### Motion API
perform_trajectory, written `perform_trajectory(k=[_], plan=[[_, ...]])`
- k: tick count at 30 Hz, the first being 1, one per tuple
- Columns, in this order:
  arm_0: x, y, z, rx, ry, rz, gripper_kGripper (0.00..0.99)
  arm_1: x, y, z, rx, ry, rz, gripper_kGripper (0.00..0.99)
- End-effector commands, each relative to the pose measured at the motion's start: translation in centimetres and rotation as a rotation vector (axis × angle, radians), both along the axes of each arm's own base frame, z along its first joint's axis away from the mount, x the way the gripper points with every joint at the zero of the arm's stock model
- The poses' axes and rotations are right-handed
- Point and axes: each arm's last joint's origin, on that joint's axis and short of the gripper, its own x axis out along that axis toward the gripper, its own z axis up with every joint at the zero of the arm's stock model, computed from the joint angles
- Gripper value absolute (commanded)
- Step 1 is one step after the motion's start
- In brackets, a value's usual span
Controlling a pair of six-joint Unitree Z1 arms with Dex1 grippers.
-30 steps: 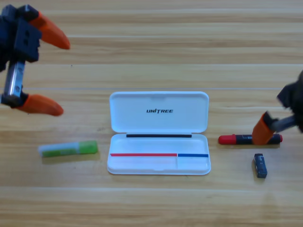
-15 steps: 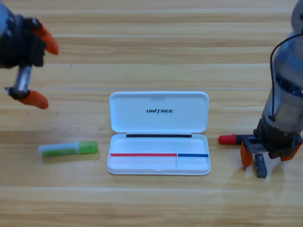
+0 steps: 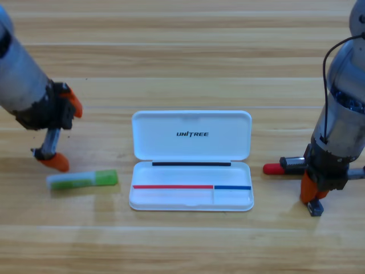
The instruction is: Clean up eraser and pencils
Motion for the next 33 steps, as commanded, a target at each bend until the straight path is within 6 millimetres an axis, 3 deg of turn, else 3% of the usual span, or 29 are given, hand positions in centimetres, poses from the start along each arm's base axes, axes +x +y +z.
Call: perform_trajectory(k=[1,6,9,18,27,33], plan=[[1.2,-0.3,-3.3,0.036,0.092,0.043,0.985,0.5,-0.5,-0.3,-0.014,0.04,0.104,0.0],[1.8,-0.8,-4.8,0.046,0.136,0.072,0.985,0.5,1.0,5.5,-0.01,0.005,0.634,0.0],[2.1,-1.0,-5.5,0.048,0.159,0.089,0.985,-0.4,2.5,7.0,0.062,0.065,0.879,0.0],[2.8,-1.4,-7.1,0.046,0.198,0.172,0.983,-0.8,7.4,4.9,0.13,0.094,1.273,0.0],[3.3,-1.8,-8.7,0.037,0.216,0.236,0.971,-0.1,11.0,3.4,0.129,0.061,1.361,0.0],[3.4,-1.8,-9.1,0.04,0.221,0.242,0.833,0.6,12.0,1.7,0.12,0.079,1.367,0.0]])
